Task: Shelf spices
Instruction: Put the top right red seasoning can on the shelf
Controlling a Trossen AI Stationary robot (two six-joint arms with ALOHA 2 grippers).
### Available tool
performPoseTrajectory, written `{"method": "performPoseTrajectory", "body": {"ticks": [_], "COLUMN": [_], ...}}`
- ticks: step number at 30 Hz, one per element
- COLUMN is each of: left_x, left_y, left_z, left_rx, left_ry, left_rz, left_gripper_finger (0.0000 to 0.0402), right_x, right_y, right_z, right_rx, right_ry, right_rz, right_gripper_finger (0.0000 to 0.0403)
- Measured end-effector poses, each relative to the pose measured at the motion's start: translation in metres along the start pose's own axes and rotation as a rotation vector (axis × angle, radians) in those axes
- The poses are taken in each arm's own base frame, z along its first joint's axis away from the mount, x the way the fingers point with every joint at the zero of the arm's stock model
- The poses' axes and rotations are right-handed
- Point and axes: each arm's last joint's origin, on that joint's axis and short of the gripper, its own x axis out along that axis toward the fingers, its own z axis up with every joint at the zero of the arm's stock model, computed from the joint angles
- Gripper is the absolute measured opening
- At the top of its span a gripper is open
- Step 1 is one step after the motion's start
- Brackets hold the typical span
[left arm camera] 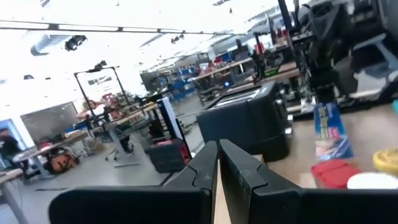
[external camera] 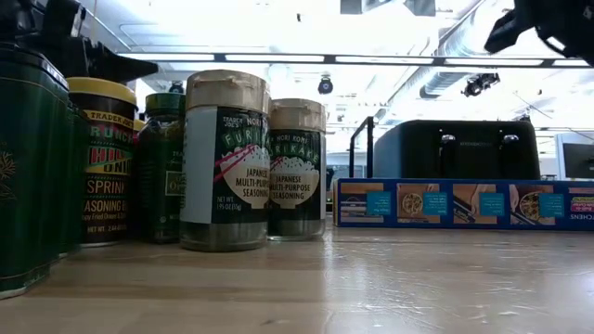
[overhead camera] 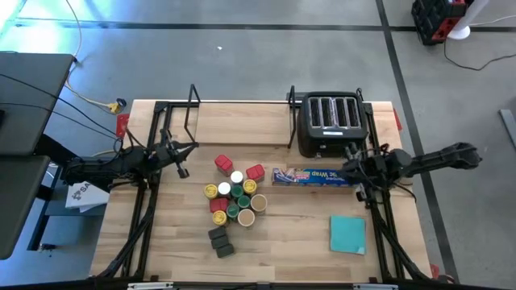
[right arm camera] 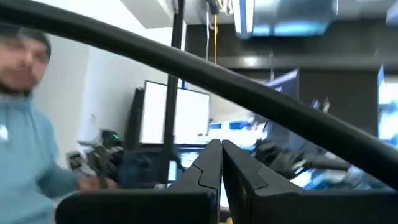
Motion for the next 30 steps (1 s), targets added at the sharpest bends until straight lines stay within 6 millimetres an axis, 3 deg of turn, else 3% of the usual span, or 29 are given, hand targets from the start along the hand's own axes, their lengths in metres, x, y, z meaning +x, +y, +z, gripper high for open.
{"method": "performPoseTrajectory", "body": {"ticks": [4, 8, 11, 14, 17, 27, 30], "left_x": [0.0, 0.0, 0.0, -0.001, -0.001, -0.001, -0.001], "left_y": [0.0, -0.002, -0.003, -0.004, -0.003, -0.001, -0.001], "left_z": [0.0, 0.002, 0.005, 0.007, 0.009, 0.012, 0.012], "left_rx": [-0.004, -0.109, -0.197, -0.272, -0.296, -0.422, -0.439], "left_ry": [0.0, -0.042, -0.09, -0.12, -0.133, -0.154, -0.153], "left_rz": [-0.004, -0.071, -0.142, -0.204, -0.198, -0.191, -0.193], "left_gripper_finger": [0.0015, 0.0015, 0.0015, 0.0015, 0.0015, 0.0015, 0.0015], "right_x": [0.003, 0.005, 0.019, 0.045, 0.079, 0.182, 0.206], "right_y": [-0.001, -0.005, -0.007, -0.009, -0.014, -0.029, -0.035], "right_z": [-0.006, -0.005, 0.006, 0.018, 0.017, -0.036, -0.038], "right_rx": [0.201, 0.154, 0.052, -0.014, -0.06, -0.072, -0.116], "right_ry": [0.031, 0.015, 0.008, 0.032, 0.178, 0.694, 0.842], "right_rz": [-0.018, -0.128, -0.135, -0.136, -0.148, -0.141, -0.13], "right_gripper_finger": [0.0007, 0.0007, 0.0007, 0.0007, 0.0007, 0.0007, 0.0007]}}
